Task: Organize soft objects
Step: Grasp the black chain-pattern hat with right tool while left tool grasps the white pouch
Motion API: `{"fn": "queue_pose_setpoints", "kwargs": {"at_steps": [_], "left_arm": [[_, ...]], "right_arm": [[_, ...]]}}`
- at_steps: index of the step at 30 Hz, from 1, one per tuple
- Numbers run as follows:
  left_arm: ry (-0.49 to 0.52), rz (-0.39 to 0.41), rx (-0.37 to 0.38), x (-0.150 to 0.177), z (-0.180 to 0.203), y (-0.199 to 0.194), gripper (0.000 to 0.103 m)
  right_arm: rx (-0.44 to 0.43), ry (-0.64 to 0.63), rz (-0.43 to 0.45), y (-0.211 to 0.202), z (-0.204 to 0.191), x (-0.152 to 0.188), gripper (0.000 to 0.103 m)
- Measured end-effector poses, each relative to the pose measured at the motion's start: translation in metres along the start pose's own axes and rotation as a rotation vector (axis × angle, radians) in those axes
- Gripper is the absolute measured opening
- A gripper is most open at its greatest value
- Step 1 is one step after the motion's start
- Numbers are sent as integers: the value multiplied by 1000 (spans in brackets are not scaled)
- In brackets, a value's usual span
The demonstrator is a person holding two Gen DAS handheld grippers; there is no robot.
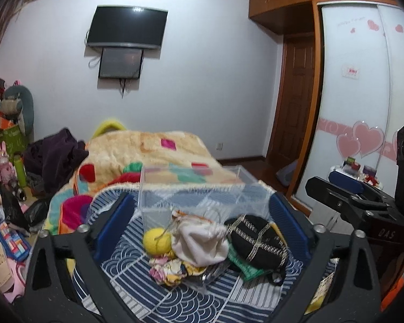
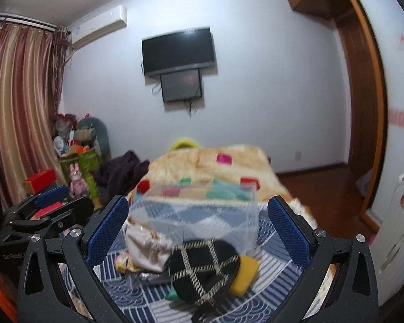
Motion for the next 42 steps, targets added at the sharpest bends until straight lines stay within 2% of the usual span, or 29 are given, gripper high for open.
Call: {"fn": "queue_pose_setpoints", "kwargs": {"at_steps": [2,4,7,10,14,16,18,20,24,26,34,36,38,42], "left_arm": [[-8,-44,-16,9,-6,12,84],[-25,-75,-39,17,-14,22,79],[-57,-128,-25,27,-22,36,69],[-72,-157,2,33,-22,45,67],[-51,-196,-21,45,-19,61,66],[-58,-223,-24,52,-19,70,66],[-73,-249,-19,59,-20,77,62],[-73,-276,-20,65,-19,84,53],[-71,-297,-20,73,-17,91,41],[-76,-310,-21,77,-19,94,26],[-91,-307,-1,77,-18,93,15],[-86,-297,-2,76,-17,90,13],[-82,-283,3,74,-15,85,12],[-76,-250,4,66,-13,76,9]], "right_arm": [[14,14,-49,10,5,12,103],[18,12,-95,19,8,23,103],[-1,33,-162,32,10,38,101],[-26,54,-220,42,13,51,91],[-44,74,-286,51,16,67,78],[-50,80,-314,55,16,72,75],[-58,85,-336,58,16,76,75],[-82,97,-354,58,15,79,75],[-126,79,-373,57,3,81,75],[-128,58,-387,63,-1,84,75],[-106,-1,-438,73,-7,95,74],[-96,-22,-441,74,-8,96,63],[-111,-16,-459,78,-9,99,37],[-100,43,-451,77,1,99,20]]}}
Point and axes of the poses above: each gripper's, at about its wrist camera, not at the fingertips, and y roughly the way its jaws point, z to its right, x to its underside, the point moved 6 cm from there along y, roughly the way its jaws point, and after that the axes turned 5 degrees about -y, right-handed, at the moved point
